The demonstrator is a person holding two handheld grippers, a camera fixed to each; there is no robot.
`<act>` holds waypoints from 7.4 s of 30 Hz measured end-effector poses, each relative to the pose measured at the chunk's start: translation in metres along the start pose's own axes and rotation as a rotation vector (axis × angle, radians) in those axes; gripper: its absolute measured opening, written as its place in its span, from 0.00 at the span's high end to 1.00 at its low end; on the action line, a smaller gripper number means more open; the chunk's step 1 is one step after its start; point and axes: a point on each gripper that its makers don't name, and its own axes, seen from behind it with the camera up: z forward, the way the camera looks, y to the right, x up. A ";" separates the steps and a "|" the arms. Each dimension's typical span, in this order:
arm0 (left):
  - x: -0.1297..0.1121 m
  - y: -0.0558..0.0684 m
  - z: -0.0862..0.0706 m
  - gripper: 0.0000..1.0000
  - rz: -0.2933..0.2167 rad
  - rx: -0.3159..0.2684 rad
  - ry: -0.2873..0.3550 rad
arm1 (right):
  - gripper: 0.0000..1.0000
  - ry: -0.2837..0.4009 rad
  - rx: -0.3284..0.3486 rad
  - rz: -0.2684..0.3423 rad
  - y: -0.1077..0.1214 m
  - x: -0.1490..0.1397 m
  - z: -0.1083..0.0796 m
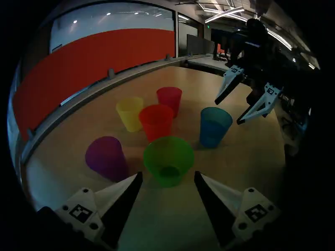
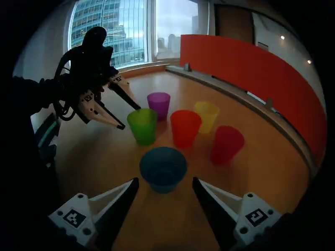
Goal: Pour water
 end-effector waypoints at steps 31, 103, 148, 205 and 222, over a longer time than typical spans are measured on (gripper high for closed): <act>0.007 0.000 0.034 0.08 -0.003 -0.014 -0.016 | 0.01 -0.006 0.022 -0.007 -0.002 0.004 0.038; 0.079 -0.004 -0.030 0.13 0.011 0.101 0.184 | 0.08 0.209 -0.071 0.017 0.005 0.078 -0.020; 0.178 0.008 -0.115 0.12 -0.033 0.148 0.533 | 0.09 0.527 -0.176 0.031 0.020 0.181 -0.100; 0.192 0.049 -0.099 0.13 0.007 0.024 0.579 | 0.09 0.530 -0.287 -0.404 0.018 0.267 -0.130; 0.196 0.061 -0.094 0.13 0.007 -0.001 0.589 | 0.09 0.501 -0.350 -0.589 0.020 0.291 -0.130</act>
